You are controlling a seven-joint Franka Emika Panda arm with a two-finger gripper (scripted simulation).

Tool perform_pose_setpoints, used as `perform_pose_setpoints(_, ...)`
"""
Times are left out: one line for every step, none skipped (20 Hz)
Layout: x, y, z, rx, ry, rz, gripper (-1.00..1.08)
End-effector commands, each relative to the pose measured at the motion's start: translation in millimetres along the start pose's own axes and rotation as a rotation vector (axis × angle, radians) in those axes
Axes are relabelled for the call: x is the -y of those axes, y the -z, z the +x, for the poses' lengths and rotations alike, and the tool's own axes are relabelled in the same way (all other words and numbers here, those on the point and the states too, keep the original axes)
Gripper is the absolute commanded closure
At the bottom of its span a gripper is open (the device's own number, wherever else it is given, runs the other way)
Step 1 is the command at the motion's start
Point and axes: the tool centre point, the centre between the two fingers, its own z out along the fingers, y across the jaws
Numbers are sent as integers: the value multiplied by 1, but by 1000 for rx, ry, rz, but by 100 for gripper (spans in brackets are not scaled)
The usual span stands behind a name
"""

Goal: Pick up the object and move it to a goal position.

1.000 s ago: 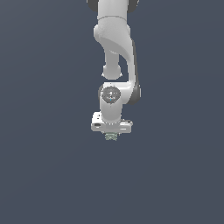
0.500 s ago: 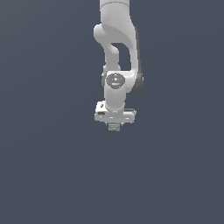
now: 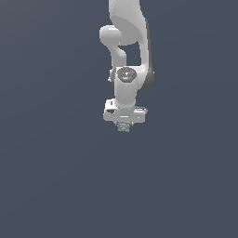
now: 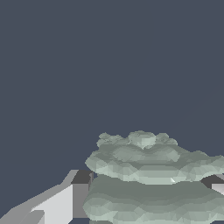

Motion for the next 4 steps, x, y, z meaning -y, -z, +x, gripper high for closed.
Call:
perform_pose_setpoints(1, 3, -4, 0, 0, 0, 108)
perform_pose_setpoints(2, 3, -5, 0, 0, 0, 108)
perform_pose_setpoints(2, 4, -5, 0, 0, 0, 108)
perform_pose_setpoints(2, 4, -5, 0, 0, 0, 108)
